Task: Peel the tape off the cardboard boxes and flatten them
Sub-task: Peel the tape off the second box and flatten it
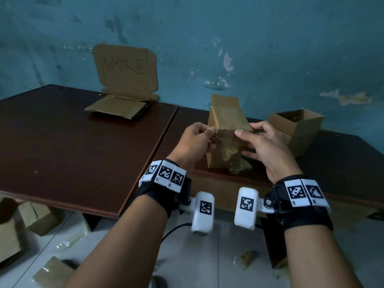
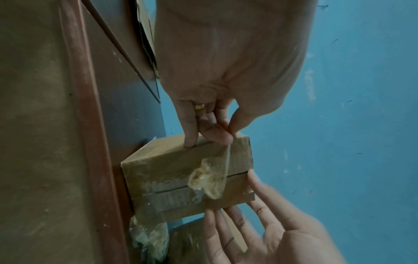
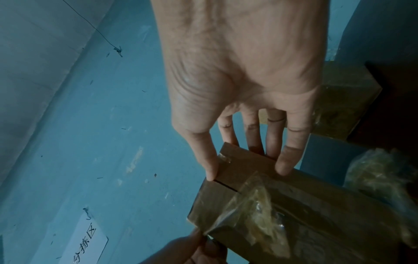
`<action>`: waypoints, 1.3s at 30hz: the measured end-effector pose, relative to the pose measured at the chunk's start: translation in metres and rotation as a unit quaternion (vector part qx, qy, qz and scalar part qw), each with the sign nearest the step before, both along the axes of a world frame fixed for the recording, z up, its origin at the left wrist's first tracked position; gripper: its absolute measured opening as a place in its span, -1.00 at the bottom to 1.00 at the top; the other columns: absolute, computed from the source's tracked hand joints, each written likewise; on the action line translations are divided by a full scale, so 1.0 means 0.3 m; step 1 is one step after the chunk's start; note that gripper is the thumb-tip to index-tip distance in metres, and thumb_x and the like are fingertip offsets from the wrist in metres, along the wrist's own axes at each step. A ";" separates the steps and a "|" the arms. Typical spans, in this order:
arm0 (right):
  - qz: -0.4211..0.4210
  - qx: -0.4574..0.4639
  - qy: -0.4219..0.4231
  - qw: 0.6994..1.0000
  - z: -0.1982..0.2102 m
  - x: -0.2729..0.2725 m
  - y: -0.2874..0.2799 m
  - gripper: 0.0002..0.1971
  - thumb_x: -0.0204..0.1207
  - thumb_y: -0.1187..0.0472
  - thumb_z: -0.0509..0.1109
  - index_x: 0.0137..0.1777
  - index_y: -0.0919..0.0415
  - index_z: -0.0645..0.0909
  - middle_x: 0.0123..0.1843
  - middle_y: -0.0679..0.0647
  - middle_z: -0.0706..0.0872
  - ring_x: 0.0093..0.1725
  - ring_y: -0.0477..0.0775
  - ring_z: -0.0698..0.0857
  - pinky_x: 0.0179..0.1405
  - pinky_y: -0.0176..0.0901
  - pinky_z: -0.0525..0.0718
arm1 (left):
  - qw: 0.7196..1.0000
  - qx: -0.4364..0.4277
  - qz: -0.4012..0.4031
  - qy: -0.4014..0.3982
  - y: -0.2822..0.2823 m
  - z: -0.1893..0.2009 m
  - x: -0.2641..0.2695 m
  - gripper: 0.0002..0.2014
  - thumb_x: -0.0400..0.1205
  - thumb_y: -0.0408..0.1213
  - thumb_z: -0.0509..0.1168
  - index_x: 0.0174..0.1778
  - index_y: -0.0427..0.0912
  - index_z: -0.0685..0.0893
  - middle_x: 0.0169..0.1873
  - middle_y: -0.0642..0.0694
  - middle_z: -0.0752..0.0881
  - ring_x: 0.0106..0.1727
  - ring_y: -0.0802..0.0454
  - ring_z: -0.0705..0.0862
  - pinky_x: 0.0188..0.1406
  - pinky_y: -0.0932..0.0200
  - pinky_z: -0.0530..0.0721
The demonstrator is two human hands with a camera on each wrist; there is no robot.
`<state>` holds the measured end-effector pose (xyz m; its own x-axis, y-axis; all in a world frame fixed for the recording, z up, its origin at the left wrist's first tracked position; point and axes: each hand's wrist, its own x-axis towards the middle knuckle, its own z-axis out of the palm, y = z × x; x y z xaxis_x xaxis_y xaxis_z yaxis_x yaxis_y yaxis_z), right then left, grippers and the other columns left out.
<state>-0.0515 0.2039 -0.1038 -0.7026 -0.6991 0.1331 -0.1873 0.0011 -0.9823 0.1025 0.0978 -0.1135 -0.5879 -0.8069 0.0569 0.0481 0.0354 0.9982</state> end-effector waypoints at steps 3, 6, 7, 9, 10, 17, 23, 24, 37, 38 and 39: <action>0.001 0.002 0.005 1.000 -0.001 0.003 -0.002 -0.65 0.51 0.11 0.70 0.22 0.03 0.69 0.09 -0.01 0.89 0.15 0.05 0.87 0.13 0.14 0.89 | 1.000 0.005 0.010 -0.006 0.002 -0.007 -0.003 -0.79 0.87 -0.25 0.25 -0.06 -0.22 0.63 -0.31 -0.09 0.68 -0.37 0.14 0.66 0.03 0.02 0.77; -0.014 0.003 0.017 1.000 -0.005 0.008 -0.008 -0.65 0.52 0.04 0.69 0.22 0.01 0.66 0.12 0.03 0.87 0.13 0.01 0.87 0.10 0.14 0.90 | 0.999 0.037 0.030 0.004 0.014 -0.016 -0.010 -0.74 0.82 -0.28 0.20 -0.18 -0.21 0.64 -0.33 -0.10 0.69 -0.32 0.06 0.66 0.15 -0.09 0.73; -0.021 0.004 0.023 1.000 -0.006 0.011 -0.010 -0.63 0.52 0.02 0.69 0.23 0.00 0.66 0.11 0.03 0.87 0.11 -0.01 0.87 0.08 0.13 0.91 | 0.998 0.054 0.033 0.012 0.019 -0.014 -0.011 -0.73 0.80 -0.31 0.19 -0.23 -0.21 0.62 -0.32 -0.09 0.68 -0.32 0.06 0.66 0.14 -0.04 0.73; -0.034 0.007 0.036 0.999 -0.009 0.017 -0.013 -0.61 0.52 -0.02 0.69 0.25 -0.01 0.65 0.09 0.00 0.87 0.08 -0.03 0.87 0.04 0.09 0.91 | 0.995 0.085 0.031 0.040 0.027 -0.008 -0.013 -0.73 0.74 -0.40 0.20 -0.31 -0.19 0.56 -0.31 -0.09 0.68 -0.29 0.04 0.68 0.13 0.03 0.72; -0.041 0.007 0.043 0.998 -0.011 0.020 -0.014 -0.59 0.52 -0.04 0.68 0.27 -0.01 0.64 0.07 -0.02 0.87 0.05 -0.05 0.87 0.04 0.07 0.91 | 0.994 0.092 0.026 0.053 0.028 -0.006 -0.014 -0.73 0.70 -0.44 0.22 -0.34 -0.19 0.54 -0.33 -0.08 0.68 -0.26 0.02 0.70 0.13 0.05 0.73; -0.039 -0.001 0.043 0.998 -0.006 0.042 -0.003 -0.55 0.54 -0.04 0.67 0.37 0.01 0.66 0.06 -0.09 0.88 0.02 -0.14 0.88 0.04 -0.04 0.91 | 0.997 -0.003 0.050 0.053 0.024 -0.040 -0.024 -0.77 0.55 -0.52 0.54 -0.26 -0.13 0.68 -0.31 -0.05 0.73 -0.13 -0.01 0.75 0.05 0.02 0.77; -0.020 0.009 0.046 0.999 -0.010 0.021 0.002 -0.38 0.50 0.25 0.69 0.54 0.02 0.57 0.06 -0.03 0.91 0.08 -0.07 0.89 0.21 0.05 0.87 | 0.979 -0.177 0.101 0.028 0.029 -0.082 -0.046 -0.73 0.55 -0.52 0.53 -0.08 0.01 0.80 -0.24 0.09 0.78 -0.23 0.21 0.73 -0.03 0.16 0.80; -0.031 0.016 0.064 0.997 -0.016 0.018 0.000 -0.35 0.48 0.25 0.71 0.51 -0.02 0.52 0.05 -0.03 0.90 0.07 -0.06 0.89 0.22 0.08 0.86 | 0.971 -0.208 0.115 0.015 0.034 -0.087 -0.051 -0.72 0.56 -0.50 0.52 -0.06 0.03 0.81 -0.20 0.08 0.79 -0.25 0.22 0.73 -0.07 0.22 0.78; 0.011 0.024 0.259 0.966 0.018 0.011 0.061 -0.76 0.56 0.22 0.66 0.09 -0.07 0.71 0.17 -0.06 0.76 -0.07 -0.09 0.84 -0.08 -0.33 0.78 | 0.950 -0.266 0.151 -0.064 0.041 -0.073 -0.071 -0.91 0.74 -0.15 0.50 -0.06 -0.03 0.82 -0.02 0.04 0.64 -0.07 0.35 0.60 -0.13 0.68 0.44; 0.004 0.025 0.277 0.960 0.016 0.014 0.060 -0.80 0.57 0.15 0.66 0.09 -0.08 0.73 0.19 -0.04 0.75 -0.07 -0.13 0.82 -0.14 -0.47 0.69 | 0.950 -0.266 0.149 -0.067 0.040 -0.073 -0.071 -0.90 0.75 -0.14 0.49 -0.05 -0.04 0.82 -0.04 0.05 0.62 -0.09 0.35 0.59 -0.15 0.69 0.43; -0.011 0.026 0.292 0.956 0.014 0.018 0.058 -0.84 0.59 0.09 0.64 0.09 -0.08 0.75 0.18 -0.04 0.73 -0.05 -0.15 0.79 -0.16 -0.50 0.64 | 0.950 -0.267 0.148 -0.069 0.038 -0.074 -0.072 -0.88 0.75 -0.13 0.49 -0.03 -0.08 0.84 -0.04 0.05 0.61 -0.09 0.36 0.58 -0.15 0.69 0.42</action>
<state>-0.0462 0.2213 -0.0995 -0.5335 -0.7009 0.4734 -0.7037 0.0573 -0.7082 0.0808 0.1092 -0.1357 -0.3706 -0.8155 0.4445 -0.1722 0.5306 0.8299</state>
